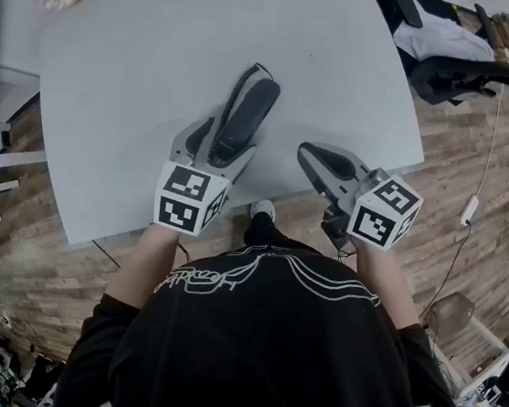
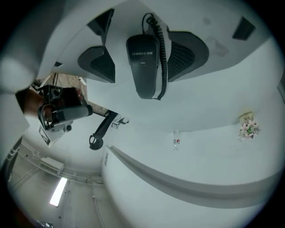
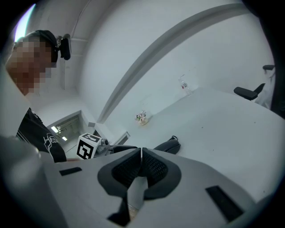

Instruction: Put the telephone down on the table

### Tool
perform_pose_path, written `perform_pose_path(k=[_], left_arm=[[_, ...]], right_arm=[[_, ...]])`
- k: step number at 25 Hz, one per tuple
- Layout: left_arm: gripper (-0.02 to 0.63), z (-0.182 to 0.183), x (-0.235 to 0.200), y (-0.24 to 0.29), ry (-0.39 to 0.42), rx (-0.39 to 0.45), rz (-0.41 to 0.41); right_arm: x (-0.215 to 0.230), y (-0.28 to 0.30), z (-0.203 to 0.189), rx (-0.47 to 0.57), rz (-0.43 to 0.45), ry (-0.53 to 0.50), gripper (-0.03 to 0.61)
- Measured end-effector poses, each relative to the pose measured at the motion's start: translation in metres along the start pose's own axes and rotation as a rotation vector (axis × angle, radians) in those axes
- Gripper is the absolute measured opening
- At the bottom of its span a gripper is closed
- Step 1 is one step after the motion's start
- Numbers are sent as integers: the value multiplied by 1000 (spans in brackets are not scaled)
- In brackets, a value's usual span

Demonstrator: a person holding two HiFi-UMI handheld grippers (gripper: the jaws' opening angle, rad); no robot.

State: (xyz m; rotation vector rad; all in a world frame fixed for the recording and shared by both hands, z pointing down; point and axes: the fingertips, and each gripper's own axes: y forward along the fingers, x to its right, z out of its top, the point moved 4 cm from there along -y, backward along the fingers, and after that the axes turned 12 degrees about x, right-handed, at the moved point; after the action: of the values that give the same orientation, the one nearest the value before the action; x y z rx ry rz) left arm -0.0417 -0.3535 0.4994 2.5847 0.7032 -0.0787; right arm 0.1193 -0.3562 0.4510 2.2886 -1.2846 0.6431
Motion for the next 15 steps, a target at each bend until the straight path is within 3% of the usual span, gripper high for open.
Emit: perform_pose_path(k=[8,12,15], left_arm=[[342,21,35,-98,-151,128,-141],[238,26,56,-153,-184,207,-185],[168,27,83,-193,-215,290,-283]], right_arm=[[-77,-11,-7,56,74,-45,38],[-124,-25,-22,82,89,-66,38],[-163,-39,-36,113,102,-80,38]])
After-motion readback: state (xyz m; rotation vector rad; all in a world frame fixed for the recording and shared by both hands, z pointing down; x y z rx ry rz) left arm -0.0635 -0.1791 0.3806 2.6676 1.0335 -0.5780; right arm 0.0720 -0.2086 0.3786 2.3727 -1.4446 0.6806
